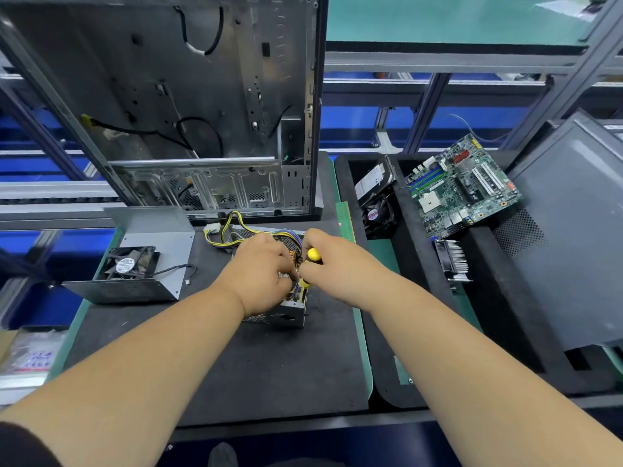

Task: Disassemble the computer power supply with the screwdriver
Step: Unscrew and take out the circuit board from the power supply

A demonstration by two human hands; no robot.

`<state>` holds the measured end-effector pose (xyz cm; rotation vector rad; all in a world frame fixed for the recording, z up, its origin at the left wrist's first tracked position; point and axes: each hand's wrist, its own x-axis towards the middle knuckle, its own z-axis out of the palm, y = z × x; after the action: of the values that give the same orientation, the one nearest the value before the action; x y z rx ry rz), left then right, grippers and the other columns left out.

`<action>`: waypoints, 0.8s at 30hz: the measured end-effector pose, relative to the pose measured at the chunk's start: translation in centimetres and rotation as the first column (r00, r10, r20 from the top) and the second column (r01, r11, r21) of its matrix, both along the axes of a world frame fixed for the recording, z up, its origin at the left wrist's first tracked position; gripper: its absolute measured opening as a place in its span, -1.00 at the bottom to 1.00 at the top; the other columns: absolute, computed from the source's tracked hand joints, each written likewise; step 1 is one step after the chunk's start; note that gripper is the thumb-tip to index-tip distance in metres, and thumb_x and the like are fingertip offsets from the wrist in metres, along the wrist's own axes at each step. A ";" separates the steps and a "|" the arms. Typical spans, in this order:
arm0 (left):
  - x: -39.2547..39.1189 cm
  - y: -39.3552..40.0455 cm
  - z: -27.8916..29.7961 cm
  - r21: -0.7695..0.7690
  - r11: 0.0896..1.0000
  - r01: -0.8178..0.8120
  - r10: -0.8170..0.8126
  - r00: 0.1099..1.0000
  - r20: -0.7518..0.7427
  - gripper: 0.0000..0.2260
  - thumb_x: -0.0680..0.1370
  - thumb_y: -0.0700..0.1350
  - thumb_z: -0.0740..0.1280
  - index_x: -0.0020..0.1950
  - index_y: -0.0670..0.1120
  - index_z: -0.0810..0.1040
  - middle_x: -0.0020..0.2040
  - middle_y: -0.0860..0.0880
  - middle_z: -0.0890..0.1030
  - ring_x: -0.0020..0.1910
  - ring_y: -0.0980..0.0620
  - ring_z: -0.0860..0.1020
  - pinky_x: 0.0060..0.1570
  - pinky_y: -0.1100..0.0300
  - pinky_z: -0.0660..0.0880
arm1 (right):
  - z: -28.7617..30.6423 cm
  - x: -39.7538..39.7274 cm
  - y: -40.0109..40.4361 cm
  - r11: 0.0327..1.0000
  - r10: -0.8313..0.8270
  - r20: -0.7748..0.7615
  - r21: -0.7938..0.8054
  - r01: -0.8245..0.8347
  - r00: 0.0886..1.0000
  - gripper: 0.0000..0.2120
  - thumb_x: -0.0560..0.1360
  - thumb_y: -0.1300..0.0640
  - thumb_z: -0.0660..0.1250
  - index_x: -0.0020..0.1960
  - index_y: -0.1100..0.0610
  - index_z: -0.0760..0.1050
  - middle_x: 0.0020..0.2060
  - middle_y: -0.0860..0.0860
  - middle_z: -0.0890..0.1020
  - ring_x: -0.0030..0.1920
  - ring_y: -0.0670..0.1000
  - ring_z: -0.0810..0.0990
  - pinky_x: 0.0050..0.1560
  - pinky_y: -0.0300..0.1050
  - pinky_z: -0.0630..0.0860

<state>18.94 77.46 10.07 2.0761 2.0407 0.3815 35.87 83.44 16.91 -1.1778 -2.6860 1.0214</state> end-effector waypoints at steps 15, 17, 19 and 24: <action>0.1 -0.2 0.1 0.046 0.999 -0.002 0.000 0.999 0.051 -0.74 0.39 -0.05 0.24 -0.15 0.01 0.73 -0.09 0.13 0.61 0.03 -0.04 0.37 0.09 0.11 0.21 | -0.3 -0.6 -0.1 0.972 0.037 -0.035 0.234 -0.027 0.999 -0.84 0.43 0.04 0.35 -0.10 -0.03 0.36 -0.14 -0.07 0.49 -0.13 0.06 0.46 -0.29 -0.10 0.29; 0.0 -0.1 0.0 0.025 1.000 -0.009 0.008 0.999 0.031 -0.81 0.42 -0.08 0.30 -0.12 -0.01 0.71 -0.08 0.12 0.59 0.05 -0.02 0.36 0.14 0.07 0.26 | -0.4 -0.6 -0.3 0.960 0.055 0.008 0.273 -0.055 0.998 -0.81 0.49 -0.07 0.31 -0.08 0.00 0.36 -0.16 -0.04 0.47 -0.14 0.08 0.47 -0.27 -0.08 0.30; 0.1 0.0 0.2 0.014 0.999 -0.047 0.046 0.997 0.064 -0.89 0.40 -0.10 0.31 -0.15 0.01 0.62 -0.14 0.13 0.50 0.04 -0.01 0.35 0.12 0.06 0.28 | -0.7 -0.6 -0.3 0.943 0.036 0.049 0.330 -0.050 0.998 -0.69 0.56 -0.22 0.20 -0.09 0.03 0.33 -0.26 -0.06 0.43 -0.19 0.08 0.43 -0.30 -0.06 0.28; 0.4 -0.2 0.5 0.059 0.998 -0.009 0.004 0.997 0.073 -0.74 0.34 -0.09 0.18 -0.21 0.02 0.67 -0.22 0.19 0.52 -0.03 -0.03 0.35 0.05 0.10 0.25 | -0.8 -0.9 -0.3 0.946 0.029 0.058 0.321 -0.046 0.998 -0.77 0.62 -0.13 0.17 -0.06 0.02 0.37 -0.23 -0.04 0.48 -0.13 0.11 0.47 -0.25 -0.06 0.30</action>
<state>19.31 77.22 10.54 2.0573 2.0183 0.5170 34.94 83.18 16.16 -1.1056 -2.7827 0.5280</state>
